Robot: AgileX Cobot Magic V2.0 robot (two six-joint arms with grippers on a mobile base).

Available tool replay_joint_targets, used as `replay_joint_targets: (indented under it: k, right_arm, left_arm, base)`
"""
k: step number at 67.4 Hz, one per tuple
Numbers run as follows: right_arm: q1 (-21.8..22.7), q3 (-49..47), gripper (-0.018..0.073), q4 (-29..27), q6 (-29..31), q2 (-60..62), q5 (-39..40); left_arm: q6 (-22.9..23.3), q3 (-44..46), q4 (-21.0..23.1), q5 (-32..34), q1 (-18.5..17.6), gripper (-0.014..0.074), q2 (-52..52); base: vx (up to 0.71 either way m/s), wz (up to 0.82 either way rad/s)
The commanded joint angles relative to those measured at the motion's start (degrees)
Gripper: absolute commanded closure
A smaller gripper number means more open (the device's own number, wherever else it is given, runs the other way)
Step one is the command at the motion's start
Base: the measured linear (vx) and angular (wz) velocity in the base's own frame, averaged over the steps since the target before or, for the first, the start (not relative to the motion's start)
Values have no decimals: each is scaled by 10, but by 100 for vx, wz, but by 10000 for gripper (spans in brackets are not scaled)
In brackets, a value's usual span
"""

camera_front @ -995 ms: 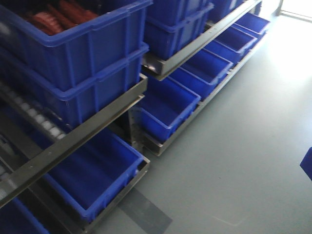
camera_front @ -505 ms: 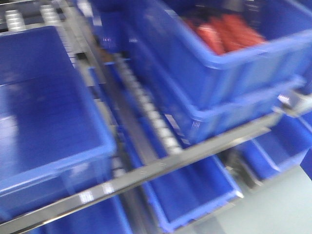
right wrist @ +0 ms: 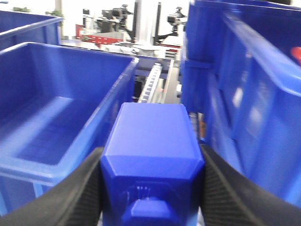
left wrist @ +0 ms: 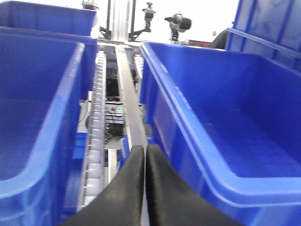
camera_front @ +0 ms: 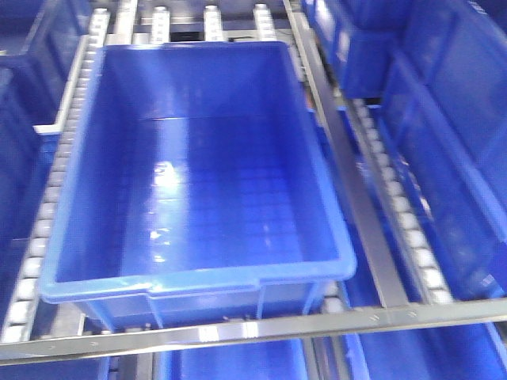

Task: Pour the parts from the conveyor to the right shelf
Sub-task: 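Turn toward the shelf and stop facing an empty blue bin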

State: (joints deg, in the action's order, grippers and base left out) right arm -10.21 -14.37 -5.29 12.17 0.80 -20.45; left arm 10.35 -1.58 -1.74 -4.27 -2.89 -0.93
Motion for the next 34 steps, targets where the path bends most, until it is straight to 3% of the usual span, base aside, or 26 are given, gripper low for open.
replay_joint_targets:
  k: [1, 34]
  right_arm:
    - [3, -16, 561, 0, 3, 0, 44]
    - [3, -16, 561, 0, 3, 0, 44]
  left_arm:
    - [3, -12, 5, 43, -2, 603, -4]
    - [3, -12, 5, 43, -2, 603, -4]
  base:
    - [7, 27]
    - [13, 13]
